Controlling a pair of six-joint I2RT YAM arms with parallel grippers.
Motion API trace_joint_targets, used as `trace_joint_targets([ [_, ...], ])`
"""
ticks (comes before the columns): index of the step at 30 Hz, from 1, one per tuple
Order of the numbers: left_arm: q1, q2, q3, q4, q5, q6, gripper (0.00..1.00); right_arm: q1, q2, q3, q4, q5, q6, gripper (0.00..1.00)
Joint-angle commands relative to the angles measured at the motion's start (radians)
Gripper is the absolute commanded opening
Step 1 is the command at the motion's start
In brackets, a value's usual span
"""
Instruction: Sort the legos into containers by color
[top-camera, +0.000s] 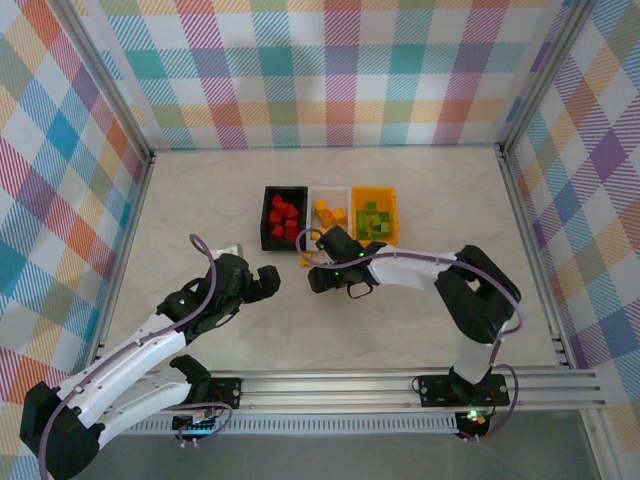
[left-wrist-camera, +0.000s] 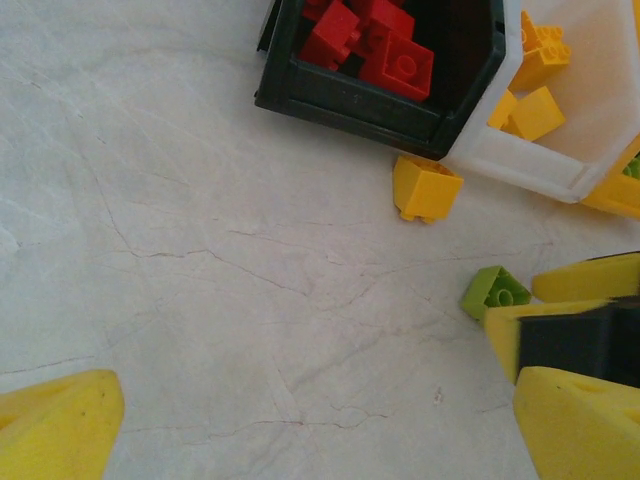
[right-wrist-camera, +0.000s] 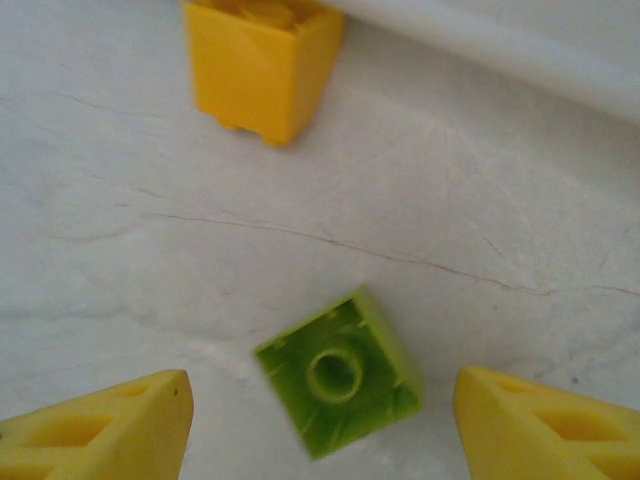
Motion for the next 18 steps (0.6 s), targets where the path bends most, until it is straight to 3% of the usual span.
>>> trace_joint_targets([
  [1, 0.013, -0.002, 0.011, -0.013, -0.005, 0.010, 1.00, 0.004, 0.052, 0.058, -0.007, 0.067, -0.039, 0.70],
  [13, 0.020, 0.015, 0.003, 0.010, 0.004, 0.005, 1.00, 0.058, 0.123, 0.105, -0.085, 0.148, -0.069, 0.60],
  [18, 0.022, 0.018, -0.001, 0.011, 0.007, 0.005, 1.00, 0.066, 0.106, 0.090, -0.073, 0.154, -0.068, 0.46],
])
